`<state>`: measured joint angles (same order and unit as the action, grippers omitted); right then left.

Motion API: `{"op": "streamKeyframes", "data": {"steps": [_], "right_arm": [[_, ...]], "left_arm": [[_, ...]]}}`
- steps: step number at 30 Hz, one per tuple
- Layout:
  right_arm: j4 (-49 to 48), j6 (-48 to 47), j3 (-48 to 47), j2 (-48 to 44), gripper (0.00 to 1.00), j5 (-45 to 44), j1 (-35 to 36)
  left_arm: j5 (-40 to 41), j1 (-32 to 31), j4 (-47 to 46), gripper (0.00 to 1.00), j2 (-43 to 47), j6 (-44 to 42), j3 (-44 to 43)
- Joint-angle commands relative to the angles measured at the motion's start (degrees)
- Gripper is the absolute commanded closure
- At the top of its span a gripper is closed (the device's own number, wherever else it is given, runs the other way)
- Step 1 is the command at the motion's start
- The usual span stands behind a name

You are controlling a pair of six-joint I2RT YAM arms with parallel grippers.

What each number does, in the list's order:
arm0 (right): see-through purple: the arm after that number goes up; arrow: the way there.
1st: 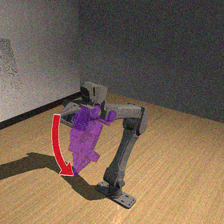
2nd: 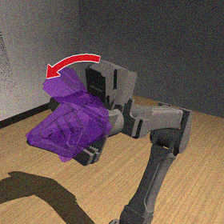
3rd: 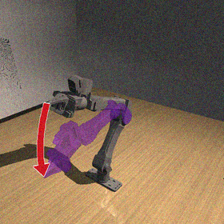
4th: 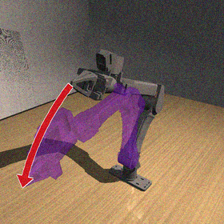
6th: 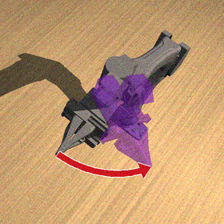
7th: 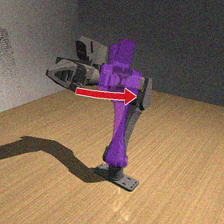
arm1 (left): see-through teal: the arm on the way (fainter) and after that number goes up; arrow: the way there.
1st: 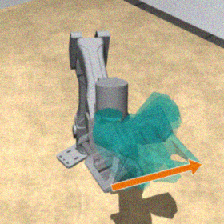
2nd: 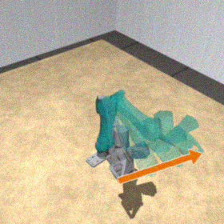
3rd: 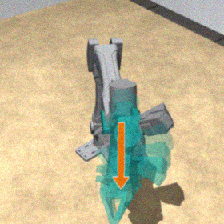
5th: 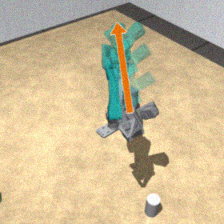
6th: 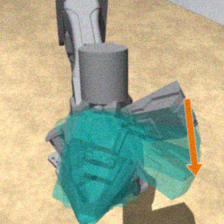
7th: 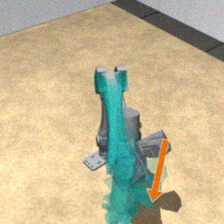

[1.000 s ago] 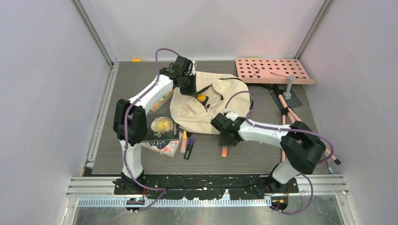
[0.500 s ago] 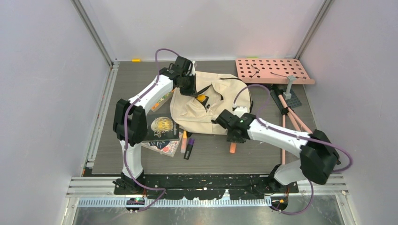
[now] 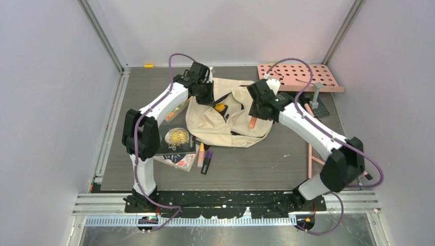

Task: Pack the student bag
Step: Place the stationery in the student bag.

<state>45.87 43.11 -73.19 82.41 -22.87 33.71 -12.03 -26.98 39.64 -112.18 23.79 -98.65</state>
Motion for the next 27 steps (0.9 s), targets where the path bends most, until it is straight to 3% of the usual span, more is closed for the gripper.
{"op": "streamKeyframes", "data": {"steps": [1,8,12,17,27], "right_arm": [[-10.7,-5.6,-7.9,8.1,1.0,3.1,-1.4],[-16.5,-7.7,-22.7,24.2,1.0,7.3,-2.6],[-20.1,-7.1,-26.2,30.0,1.0,9.5,-2.6],[-21.8,-5.8,-26.0,33.9,1.0,10.6,-2.5],[-21.4,-4.5,-17.2,30.3,1.0,12.5,-0.7]], "left_arm": [[-2.1,0.4,0.8,1.0,4.1,0.7,-0.5],[-2.1,0.4,1.5,1.0,3.2,0.6,-2.4],[-2.4,0.4,1.6,1.0,2.8,0.7,-2.5],[-2.3,0.6,2.2,1.0,2.2,0.6,-3.7],[-2.2,1.0,2.1,1.0,2.3,0.4,-3.7]]}}
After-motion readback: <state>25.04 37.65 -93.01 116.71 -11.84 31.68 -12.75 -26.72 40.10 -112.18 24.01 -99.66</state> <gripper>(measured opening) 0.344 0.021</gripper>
